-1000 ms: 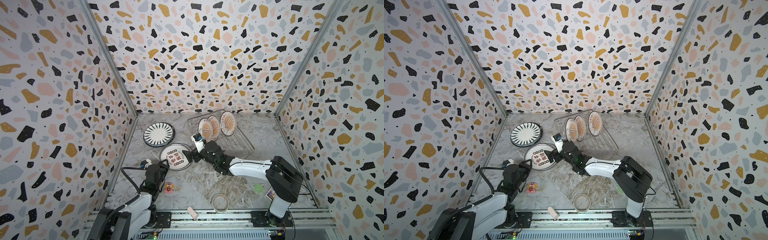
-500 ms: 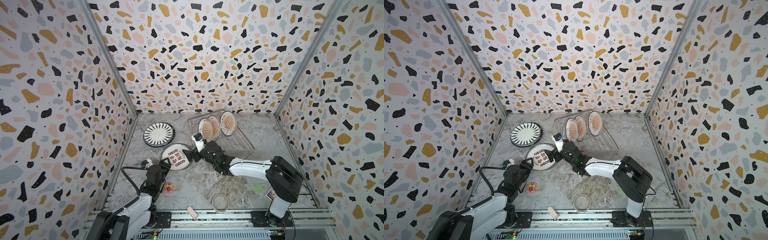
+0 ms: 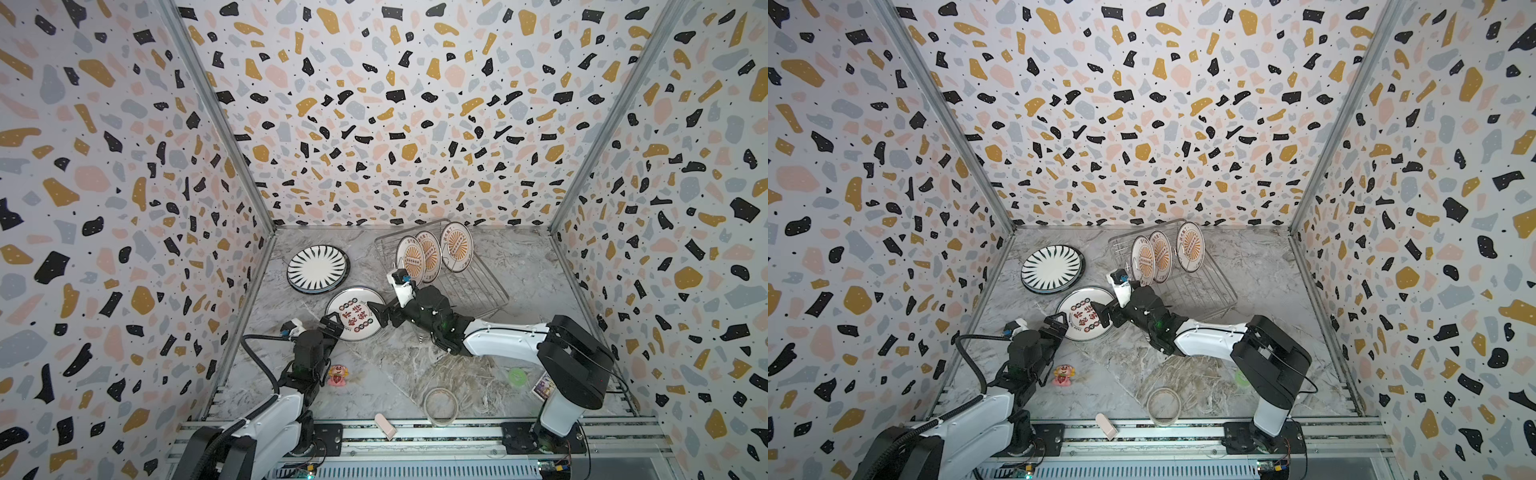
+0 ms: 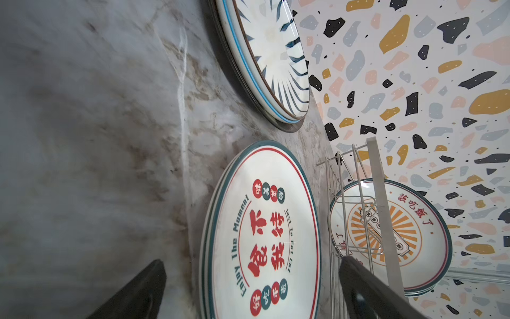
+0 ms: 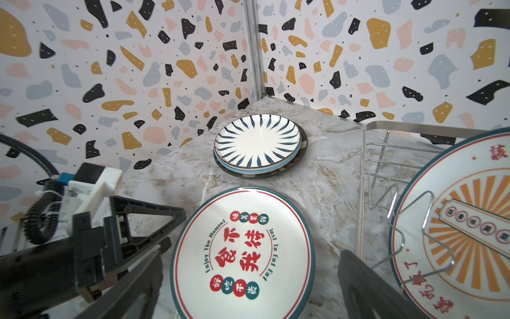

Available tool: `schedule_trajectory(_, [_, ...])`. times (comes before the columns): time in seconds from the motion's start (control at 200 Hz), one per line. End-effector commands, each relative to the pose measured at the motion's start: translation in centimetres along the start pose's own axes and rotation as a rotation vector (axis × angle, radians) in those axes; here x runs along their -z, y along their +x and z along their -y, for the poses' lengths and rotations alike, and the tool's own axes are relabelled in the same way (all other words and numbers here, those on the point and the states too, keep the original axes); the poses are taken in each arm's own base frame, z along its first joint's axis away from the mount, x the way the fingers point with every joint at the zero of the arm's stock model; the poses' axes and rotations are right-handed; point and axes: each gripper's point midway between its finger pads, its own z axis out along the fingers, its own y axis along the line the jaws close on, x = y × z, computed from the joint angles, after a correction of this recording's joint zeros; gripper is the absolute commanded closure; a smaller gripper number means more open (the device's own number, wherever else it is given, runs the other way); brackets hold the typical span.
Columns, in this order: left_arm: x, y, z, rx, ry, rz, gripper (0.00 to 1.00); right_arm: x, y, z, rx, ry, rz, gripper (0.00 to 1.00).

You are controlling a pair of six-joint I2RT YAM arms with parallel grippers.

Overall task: Unload the plates from the dish rack
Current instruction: 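Withdraw the left gripper from the stack while the right gripper pulls back from the rack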

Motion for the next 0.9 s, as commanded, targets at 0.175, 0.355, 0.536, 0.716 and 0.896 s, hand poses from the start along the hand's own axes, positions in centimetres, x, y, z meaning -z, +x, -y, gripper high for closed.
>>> schedule_trajectory(0.175, [1.0,-2.9,3.3,-0.125,0.078,0.126,0.00,4.8,-5.2,-2.4,-0.016,-0.125,0.184,0.01])
schedule_trajectory(0.355, [4.5,-3.1,8.4,-0.232,0.423,0.200,0.00,7.7,-7.2,-1.3,-0.020,-0.063,0.228,0.01])
schedule_trajectory(0.536, [6.2,-2.3,11.6,-0.346,0.549,0.172,0.00,10.5,-7.1,1.2,-0.060,-0.006,0.216,0.01])
schedule_trajectory(0.716, [8.2,-0.1,15.4,-0.388,0.708,0.121,0.00,14.6,-6.2,4.4,-0.108,0.084,0.255,0.01])
schedule_trajectory(0.896, [8.0,1.6,17.0,-0.465,0.671,0.154,0.00,15.6,-4.4,8.0,-0.191,0.210,0.169,0.01])
